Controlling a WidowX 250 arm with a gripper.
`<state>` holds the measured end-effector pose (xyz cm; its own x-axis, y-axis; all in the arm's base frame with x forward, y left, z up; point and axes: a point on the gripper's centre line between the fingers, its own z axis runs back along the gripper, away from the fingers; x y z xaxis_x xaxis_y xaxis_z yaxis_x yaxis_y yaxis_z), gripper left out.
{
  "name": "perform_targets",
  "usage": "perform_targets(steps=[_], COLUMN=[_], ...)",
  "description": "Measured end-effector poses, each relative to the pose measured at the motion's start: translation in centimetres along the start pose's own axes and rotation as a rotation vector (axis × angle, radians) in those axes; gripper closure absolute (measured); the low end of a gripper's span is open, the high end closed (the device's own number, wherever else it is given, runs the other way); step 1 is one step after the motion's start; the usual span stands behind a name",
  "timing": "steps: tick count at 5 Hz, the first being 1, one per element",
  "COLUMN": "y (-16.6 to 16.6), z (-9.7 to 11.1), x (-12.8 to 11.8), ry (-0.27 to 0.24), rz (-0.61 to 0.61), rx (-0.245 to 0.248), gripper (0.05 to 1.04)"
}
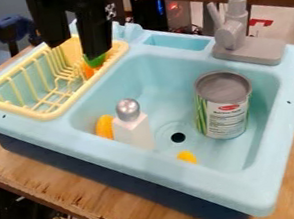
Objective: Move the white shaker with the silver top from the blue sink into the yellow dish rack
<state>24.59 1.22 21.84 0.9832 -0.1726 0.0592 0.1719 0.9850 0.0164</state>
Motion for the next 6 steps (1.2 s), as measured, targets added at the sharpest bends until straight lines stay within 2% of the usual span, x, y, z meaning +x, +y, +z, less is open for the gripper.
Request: perform_targets(steps=[1,2,3,4,6], y=[-0.1,-2.3,-3.7,-4.5,-3.2], z=[-0.8,-2.2,-3.8,-4.7,-5.8], x=[0.0,0.1,-0.6,-0.8,-0.3], ry=[0.028,0.025,0.051,0.063,0.082], rz=[0.000,-0.045,-0.070,-0.100,-0.090], rx=[-0.009,-0.055,-0.087,-0.083,-0.027], gripper=[0.079,0.079,0.079,0.079,0.079])
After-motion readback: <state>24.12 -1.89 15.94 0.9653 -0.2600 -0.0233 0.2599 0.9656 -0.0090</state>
